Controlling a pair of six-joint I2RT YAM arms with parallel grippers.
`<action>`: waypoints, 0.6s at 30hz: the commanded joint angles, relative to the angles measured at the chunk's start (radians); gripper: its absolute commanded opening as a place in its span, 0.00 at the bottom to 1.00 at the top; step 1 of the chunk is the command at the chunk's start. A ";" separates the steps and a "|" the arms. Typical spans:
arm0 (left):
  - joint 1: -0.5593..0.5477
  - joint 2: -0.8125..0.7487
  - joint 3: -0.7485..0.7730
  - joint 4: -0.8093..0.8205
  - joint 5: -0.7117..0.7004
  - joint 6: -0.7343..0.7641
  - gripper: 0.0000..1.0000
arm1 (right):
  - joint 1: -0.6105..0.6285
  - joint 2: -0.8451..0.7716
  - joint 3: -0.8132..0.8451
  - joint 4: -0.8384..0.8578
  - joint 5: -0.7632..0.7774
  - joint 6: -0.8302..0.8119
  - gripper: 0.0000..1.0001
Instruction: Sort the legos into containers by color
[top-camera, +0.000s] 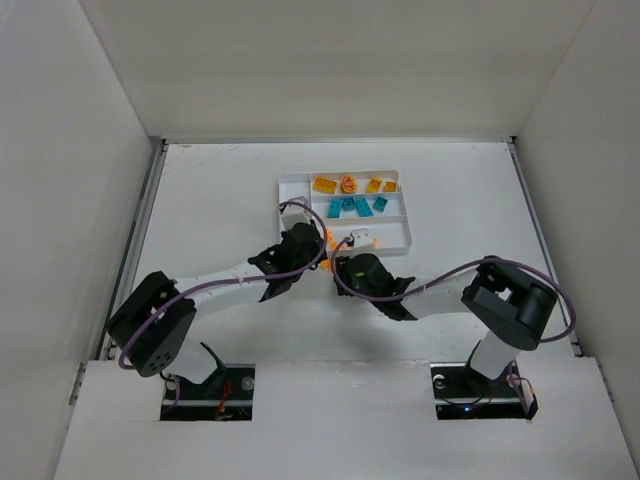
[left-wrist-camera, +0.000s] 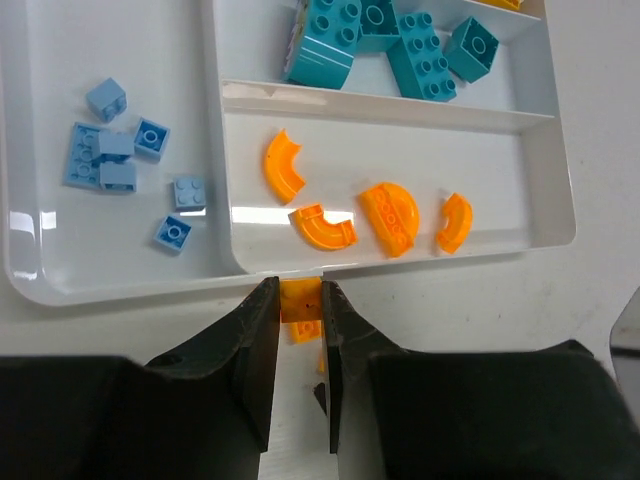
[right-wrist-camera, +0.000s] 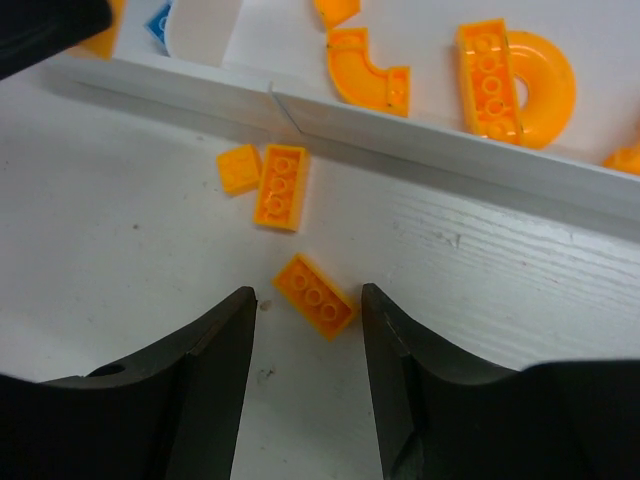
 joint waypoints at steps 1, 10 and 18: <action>0.018 0.032 0.080 0.039 0.057 0.007 0.13 | 0.011 0.044 0.038 0.045 -0.014 -0.044 0.50; 0.024 0.154 0.166 0.050 0.073 0.030 0.13 | 0.034 0.015 0.011 0.012 0.011 -0.016 0.24; 0.023 0.248 0.227 0.067 0.074 0.040 0.14 | 0.048 -0.155 -0.122 -0.020 0.055 0.129 0.17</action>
